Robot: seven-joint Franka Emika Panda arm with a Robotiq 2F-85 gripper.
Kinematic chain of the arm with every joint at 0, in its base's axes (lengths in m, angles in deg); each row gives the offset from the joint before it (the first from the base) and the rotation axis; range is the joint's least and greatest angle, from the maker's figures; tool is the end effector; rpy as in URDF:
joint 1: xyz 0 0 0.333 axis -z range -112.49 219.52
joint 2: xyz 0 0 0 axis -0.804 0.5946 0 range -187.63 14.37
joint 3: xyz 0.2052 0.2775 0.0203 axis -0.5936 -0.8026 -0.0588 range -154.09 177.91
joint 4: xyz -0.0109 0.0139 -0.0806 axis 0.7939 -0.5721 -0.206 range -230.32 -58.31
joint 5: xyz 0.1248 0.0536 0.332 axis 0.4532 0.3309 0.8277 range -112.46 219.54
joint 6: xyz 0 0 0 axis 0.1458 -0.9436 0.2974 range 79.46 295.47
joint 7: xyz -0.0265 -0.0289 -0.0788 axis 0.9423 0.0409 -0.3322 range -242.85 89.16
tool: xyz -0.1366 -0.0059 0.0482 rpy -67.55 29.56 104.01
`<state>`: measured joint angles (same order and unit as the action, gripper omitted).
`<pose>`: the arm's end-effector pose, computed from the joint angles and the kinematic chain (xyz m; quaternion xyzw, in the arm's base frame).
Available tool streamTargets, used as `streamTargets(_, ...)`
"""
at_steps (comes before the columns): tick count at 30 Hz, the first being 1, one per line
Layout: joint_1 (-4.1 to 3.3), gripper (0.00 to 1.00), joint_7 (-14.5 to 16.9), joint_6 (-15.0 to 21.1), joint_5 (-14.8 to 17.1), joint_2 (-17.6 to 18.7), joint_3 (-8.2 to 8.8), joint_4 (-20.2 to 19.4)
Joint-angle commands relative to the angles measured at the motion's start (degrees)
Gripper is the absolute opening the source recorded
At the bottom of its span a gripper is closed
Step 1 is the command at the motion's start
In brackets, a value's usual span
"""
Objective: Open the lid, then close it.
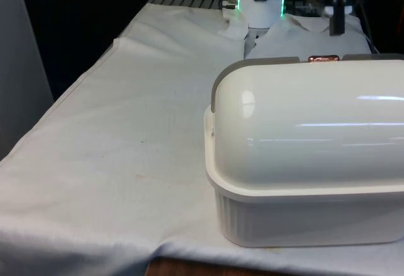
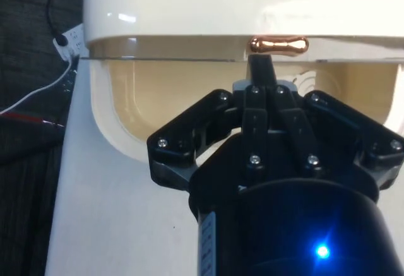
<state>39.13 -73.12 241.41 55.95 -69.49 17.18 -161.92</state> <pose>0.6619 0.1105 0.4436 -0.9455 -0.0956 -0.3110 0.0151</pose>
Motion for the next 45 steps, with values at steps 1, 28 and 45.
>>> streamTargets(1,-0.34,0.0,-0.5,-1.2,-0.8,-0.6,0.4,0.5)
streamTargets(28,-0.52,0.21,-0.6,-5.4,-2.6,-2.6,-0.06,3.6)
streamTargets(45,-0.17,1.0,0.1,-5.7,-2.1,-0.8,-0.23,6.0)
